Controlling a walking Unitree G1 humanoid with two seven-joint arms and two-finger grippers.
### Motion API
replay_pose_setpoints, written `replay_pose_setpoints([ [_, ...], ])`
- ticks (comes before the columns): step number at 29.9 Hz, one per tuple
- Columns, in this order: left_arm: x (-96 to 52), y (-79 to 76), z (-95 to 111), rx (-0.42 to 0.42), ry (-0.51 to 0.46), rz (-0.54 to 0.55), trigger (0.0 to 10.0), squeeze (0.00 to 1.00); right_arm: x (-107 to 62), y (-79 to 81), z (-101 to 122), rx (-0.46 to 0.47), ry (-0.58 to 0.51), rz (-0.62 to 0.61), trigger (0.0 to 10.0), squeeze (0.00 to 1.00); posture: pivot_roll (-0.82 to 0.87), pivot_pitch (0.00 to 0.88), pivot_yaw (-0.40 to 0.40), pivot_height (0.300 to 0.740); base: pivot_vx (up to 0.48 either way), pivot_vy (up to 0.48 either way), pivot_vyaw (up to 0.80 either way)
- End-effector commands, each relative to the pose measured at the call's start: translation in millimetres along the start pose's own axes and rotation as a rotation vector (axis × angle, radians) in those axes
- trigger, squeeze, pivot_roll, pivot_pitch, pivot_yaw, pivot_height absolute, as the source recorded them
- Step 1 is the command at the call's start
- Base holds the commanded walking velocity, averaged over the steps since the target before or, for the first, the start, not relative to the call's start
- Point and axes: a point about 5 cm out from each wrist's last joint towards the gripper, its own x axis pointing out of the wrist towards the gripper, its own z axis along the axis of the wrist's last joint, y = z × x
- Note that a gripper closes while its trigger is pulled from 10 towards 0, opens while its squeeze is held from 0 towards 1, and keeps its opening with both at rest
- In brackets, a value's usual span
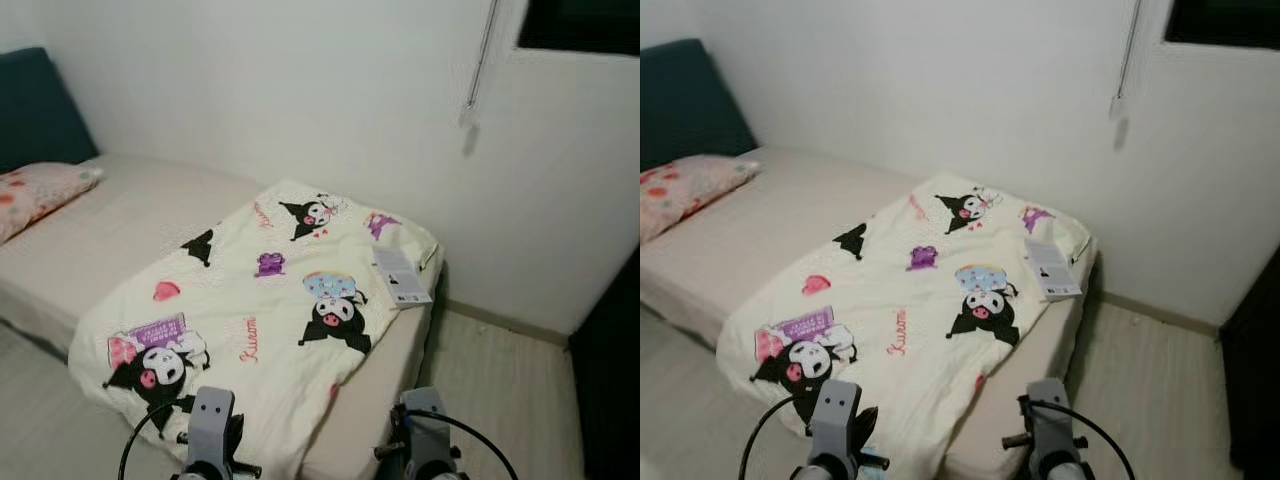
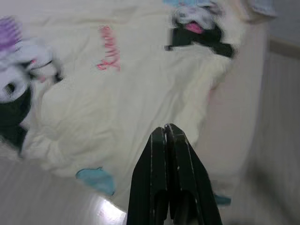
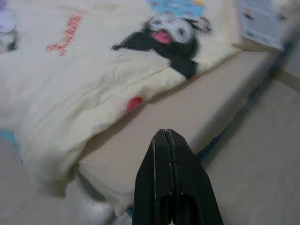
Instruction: Clean up the room
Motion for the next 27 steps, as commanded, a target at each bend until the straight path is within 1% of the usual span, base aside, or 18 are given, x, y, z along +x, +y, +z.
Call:
replay_pose_setpoints([
  [1,-3.3,1.6,-4.8,0.008,0.021,0.003,10.0,0.00,-1.4,1.9,-2.5,0.009,0.009,0.002,10.0,0.00,0.00,0.054,-0.007,0.740,0.000,-0.360,0.80],
  [23,-4.4,2.4,-5.0,0.005,0.021,0.010,10.0,0.00,-1.8,2.1,-2.7,0.010,0.012,0.003,10.0,0.00,0.00,0.062,-0.011,0.740,0.000,-0.365,0.80],
  [27,-4.3,2.8,-5.0,0.004,0.022,0.012,10.0,0.00,-1.3,1.9,-1.8,0.020,0.006,0.000,10.0,0.00,0.00,0.064,-0.010,0.740,0.000,-0.362,0.00],
])
